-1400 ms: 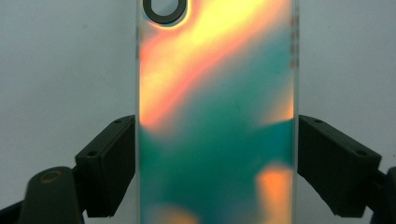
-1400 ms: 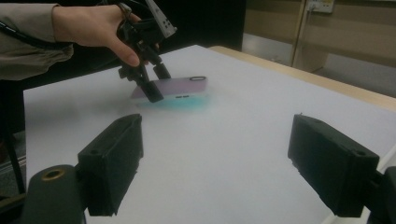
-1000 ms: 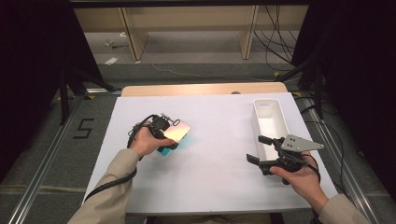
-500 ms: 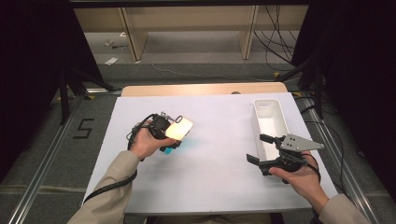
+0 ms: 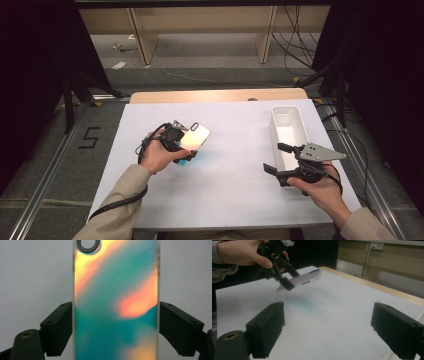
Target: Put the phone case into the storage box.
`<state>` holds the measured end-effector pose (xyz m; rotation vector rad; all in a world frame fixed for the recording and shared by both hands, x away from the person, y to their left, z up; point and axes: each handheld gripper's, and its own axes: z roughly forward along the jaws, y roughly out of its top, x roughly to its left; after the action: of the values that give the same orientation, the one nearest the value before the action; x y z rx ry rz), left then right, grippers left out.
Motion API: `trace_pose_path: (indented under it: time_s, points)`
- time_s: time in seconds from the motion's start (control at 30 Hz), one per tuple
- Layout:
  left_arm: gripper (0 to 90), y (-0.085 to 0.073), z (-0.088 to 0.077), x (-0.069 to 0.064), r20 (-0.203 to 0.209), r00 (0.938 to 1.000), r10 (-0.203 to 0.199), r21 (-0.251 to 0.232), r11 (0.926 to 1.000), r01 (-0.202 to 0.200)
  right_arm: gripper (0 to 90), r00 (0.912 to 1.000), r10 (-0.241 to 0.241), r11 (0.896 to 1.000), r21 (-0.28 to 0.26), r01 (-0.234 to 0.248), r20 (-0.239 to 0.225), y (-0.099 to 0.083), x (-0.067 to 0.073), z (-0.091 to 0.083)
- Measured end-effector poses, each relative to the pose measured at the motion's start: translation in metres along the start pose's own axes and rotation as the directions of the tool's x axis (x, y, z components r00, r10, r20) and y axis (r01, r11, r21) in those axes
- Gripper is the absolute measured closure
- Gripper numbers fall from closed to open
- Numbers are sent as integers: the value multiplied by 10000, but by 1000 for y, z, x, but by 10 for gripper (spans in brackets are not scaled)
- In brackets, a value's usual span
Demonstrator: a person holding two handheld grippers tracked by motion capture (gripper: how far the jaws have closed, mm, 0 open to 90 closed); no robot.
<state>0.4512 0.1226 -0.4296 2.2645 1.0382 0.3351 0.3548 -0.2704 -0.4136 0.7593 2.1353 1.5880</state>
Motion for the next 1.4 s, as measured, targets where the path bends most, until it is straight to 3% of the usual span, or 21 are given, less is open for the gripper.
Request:
trace_pose_path:
  time_s: [0.77,1.4]
  points:
    - [171,-7,-6,-19,123,9994,315,-655,9974,-307,143,9988,383,9993,-54,-382,309,8,1,11]
    - [171,-9,-9,-35,377,9970,682,-867,9941,-647,144,9986,399,9992,9,-400,341,21,2,39]
